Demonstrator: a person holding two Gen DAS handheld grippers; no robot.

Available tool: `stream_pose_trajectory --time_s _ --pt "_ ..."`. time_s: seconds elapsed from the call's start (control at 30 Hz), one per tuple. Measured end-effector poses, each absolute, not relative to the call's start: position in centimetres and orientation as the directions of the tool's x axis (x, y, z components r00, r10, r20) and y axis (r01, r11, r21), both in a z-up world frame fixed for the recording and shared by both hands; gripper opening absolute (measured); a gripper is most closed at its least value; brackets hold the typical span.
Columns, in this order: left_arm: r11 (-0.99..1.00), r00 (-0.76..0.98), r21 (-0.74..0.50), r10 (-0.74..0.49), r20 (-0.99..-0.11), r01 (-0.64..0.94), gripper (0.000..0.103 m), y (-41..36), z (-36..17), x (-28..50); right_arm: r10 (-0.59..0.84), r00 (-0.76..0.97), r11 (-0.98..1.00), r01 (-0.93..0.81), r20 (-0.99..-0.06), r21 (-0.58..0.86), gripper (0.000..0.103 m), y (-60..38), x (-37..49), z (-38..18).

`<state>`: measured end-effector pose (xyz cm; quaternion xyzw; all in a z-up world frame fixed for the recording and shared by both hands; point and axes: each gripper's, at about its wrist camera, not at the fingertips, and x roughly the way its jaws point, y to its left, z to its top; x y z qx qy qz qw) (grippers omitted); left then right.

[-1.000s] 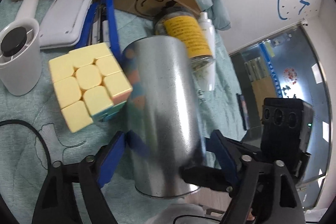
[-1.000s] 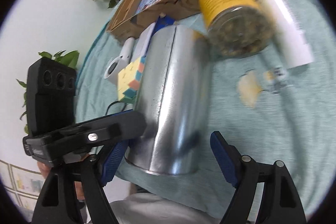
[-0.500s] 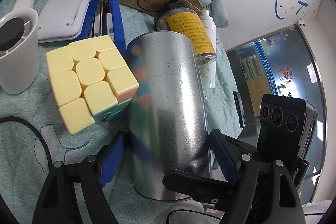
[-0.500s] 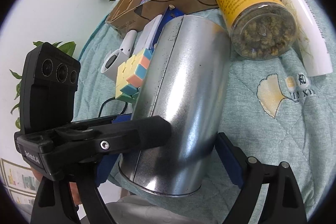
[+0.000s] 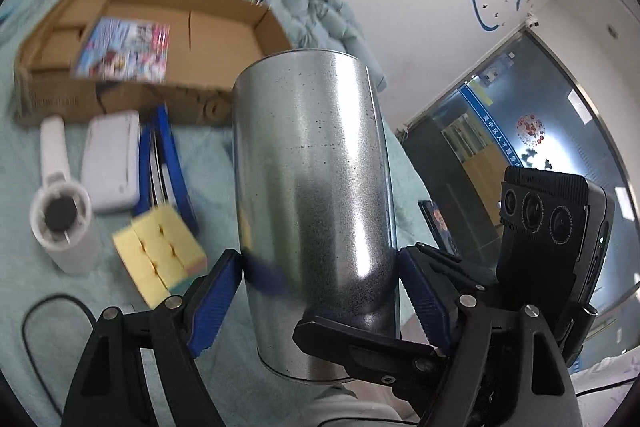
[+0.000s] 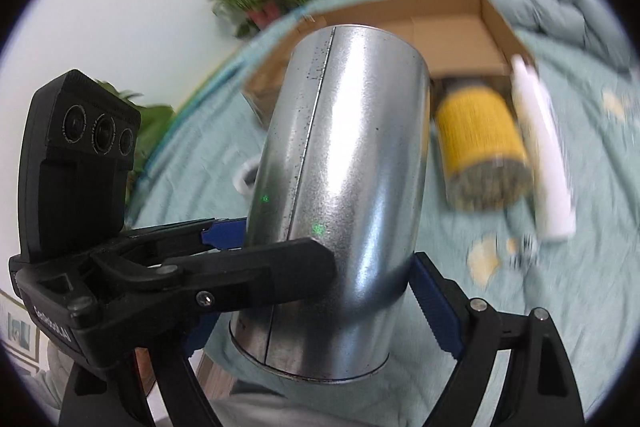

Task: Organize rigid objects
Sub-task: 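Lift the silver cylinder and lower it into the large box beside the game box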

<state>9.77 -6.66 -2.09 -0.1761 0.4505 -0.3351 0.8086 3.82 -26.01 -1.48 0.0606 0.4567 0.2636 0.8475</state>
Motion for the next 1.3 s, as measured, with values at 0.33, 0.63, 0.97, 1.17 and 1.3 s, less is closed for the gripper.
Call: stream_pose_trajectory --time_s 0.33,0.63,0.97,1.17,1.3 --pt "0.724 0.448 -0.539 -0.69 -0.569 0.431 0.078 -5.5 3.0 12.6 0.522 0.525 0.839 -0.455 -0.672 0.297 0.087 -25.2 6.6 2.6" --pt "0.738 0.451 -0.538 -0.675 -0.584 0.408 0.078 -3.9 4.6 19.5 0.533 0.5 0.828 -0.474 -0.682 0.299 0.087 -24.0 11.3 3.1" --pt "0.738 0.385 -0.575 -0.675 -0.63 0.352 0.078 -4.0 4.3 32.7 0.501 0.407 0.827 -0.485 -0.763 0.284 0.087 -22.3 21.3 4.5" --pt "0.726 0.307 -0.621 -0.688 -0.658 0.295 0.078 -4.9 0.5 37.9 0.484 0.338 0.843 -0.426 -0.807 0.327 0.087 -23.0 25.6 1.8" --pt "0.716 0.269 -0.652 -0.698 -0.664 0.249 0.079 -5.3 -2.7 40.3 0.469 0.291 0.854 -0.39 -0.834 0.344 0.086 -23.5 27.3 -0.9"
